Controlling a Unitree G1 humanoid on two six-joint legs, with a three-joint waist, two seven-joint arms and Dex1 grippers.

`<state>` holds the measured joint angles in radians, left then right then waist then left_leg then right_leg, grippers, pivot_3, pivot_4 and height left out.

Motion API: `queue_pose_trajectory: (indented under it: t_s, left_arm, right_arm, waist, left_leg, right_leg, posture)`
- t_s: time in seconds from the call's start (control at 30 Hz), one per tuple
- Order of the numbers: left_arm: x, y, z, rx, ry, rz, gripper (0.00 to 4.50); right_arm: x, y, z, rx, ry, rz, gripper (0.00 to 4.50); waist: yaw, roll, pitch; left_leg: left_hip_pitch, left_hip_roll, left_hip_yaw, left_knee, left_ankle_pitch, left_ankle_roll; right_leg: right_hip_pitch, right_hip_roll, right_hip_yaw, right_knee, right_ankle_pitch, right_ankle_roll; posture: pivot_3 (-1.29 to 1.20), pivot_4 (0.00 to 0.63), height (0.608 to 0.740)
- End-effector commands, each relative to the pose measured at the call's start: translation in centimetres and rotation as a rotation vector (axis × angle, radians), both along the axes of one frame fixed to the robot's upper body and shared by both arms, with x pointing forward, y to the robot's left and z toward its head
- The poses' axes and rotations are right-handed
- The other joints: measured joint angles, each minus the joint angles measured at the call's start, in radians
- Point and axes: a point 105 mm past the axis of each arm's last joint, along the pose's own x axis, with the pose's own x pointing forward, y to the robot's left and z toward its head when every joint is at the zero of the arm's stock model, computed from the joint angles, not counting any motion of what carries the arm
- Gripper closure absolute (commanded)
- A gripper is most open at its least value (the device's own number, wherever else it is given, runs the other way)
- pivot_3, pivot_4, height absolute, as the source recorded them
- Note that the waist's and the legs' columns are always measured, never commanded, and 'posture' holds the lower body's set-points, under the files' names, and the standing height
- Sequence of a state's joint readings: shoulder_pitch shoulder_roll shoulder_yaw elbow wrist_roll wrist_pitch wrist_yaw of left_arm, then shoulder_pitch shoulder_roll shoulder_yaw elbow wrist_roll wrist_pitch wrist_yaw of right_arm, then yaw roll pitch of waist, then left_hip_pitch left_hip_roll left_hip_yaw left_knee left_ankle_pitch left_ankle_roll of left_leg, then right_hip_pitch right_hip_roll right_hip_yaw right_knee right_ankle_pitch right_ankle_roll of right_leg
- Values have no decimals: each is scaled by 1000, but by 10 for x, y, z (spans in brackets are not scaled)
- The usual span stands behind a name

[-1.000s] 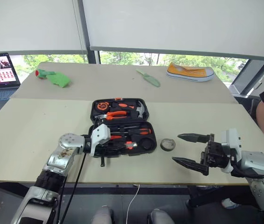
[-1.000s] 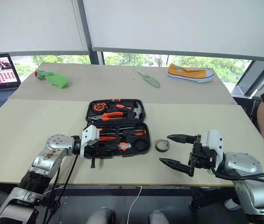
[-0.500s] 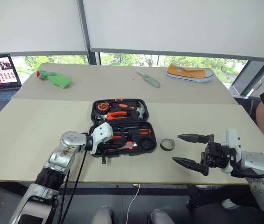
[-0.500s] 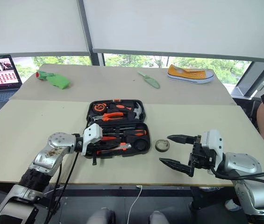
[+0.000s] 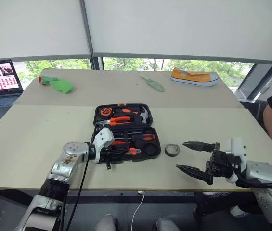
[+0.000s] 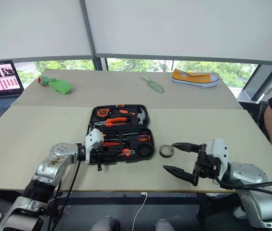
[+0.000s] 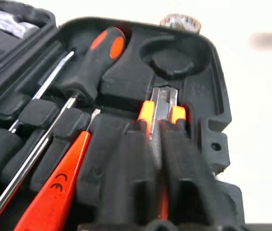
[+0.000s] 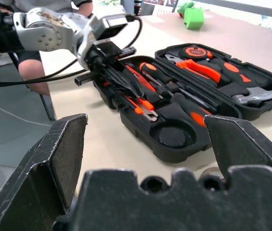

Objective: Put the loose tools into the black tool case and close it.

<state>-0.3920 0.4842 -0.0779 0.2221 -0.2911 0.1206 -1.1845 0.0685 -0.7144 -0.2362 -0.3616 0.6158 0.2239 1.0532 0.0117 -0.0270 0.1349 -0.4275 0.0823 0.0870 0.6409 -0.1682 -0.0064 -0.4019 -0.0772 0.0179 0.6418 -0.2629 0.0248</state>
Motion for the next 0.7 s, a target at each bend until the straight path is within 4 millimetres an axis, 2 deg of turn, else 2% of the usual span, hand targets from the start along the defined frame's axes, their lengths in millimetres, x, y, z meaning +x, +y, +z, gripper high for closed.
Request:
queue_pose_trajectory:
  t_s: [0.03, 0.07, 0.17, 0.23, 0.33, 0.4, 0.47, 0.53, 0.7]
  left_arm:
    - [-12, 31, 34, -85, -172, -9, 2213]
    - [-16, 37, 38, -92, -192, 6, 1672]
    - [-34, 54, 43, -93, -203, 44, 544]
    - [-45, 66, 44, -120, -216, 86, 9]
    - [-52, 87, 37, -140, -192, 174, 9]
    - [-66, 92, 30, -141, -137, 115, 9]
    - [-76, 93, 31, -151, -119, 59, 9]
    - [-76, 91, 36, -161, -131, 43, 9]
    - [-75, 85, 35, -133, -155, 15, 9]
  right_arm:
    - [-1, -34, 5, -52, -88, -163, 0]
    - [-3, -43, 2, -68, -72, -207, 0]
    - [-10, -71, -17, -164, 2, -341, 0]
    - [-16, -86, -28, -177, 45, -400, 0]
    - [-21, -99, -43, -162, 82, -448, 0]
    - [-19, -104, -49, -186, 88, -446, 0]
    - [-14, -98, -45, -205, 92, -399, 0]
    - [-8, -88, -41, -265, 93, -332, 0]
    - [23, -36, -16, -300, 120, -170, 0]
  waist:
    - [-1, -1, 1]
    - [-1, -1, 1]
    - [0, 0, 1]
    - [0, 0, 1]
    - [-1, -1, 2]
    - [-1, 0, 2]
    - [-2, 0, 2]
    - [-3, 1, 3]
    - [-15, 2, 5]
  left_leg:
    - [-4, 0, 0, 0, 0, 0]
    - [-4, 0, 0, 0, -1, 1]
    - [-4, 0, 0, 0, -4, 1]
    - [-4, 0, 1, 0, -5, 1]
    - [-3, 0, 1, 0, -5, 1]
    - [-2, 1, 1, 0, -5, 0]
    - [-1, 1, 1, 0, -8, -4]
    - [0, 1, 2, 0, -10, -7]
    - [3, 1, 2, 0, -10, -8]
  right_leg:
    - [-3, 0, 0, 0, 3, -2]
    - [-4, 0, 0, 0, 6, 1]
    - [-4, 0, 0, 0, 3, 1]
    - [-3, 0, 0, 0, 2, 1]
    - [-3, -1, 0, -1, -1, -2]
    - [-3, -1, 0, -1, -5, 0]
    - [-3, -1, 0, -1, -4, 0]
    - [-4, -1, 0, -1, -3, 0]
    - [-3, -1, 0, 0, -3, -1]
  posture:
    - [0, 150, 740]
    - [0, 150, 740]
    - [0, 150, 740]
    - [0, 150, 740]
    - [0, 150, 740]
    - [0, 150, 740]
    - [0, 150, 740]
    - [0, 150, 740]
    - [0, 150, 740]
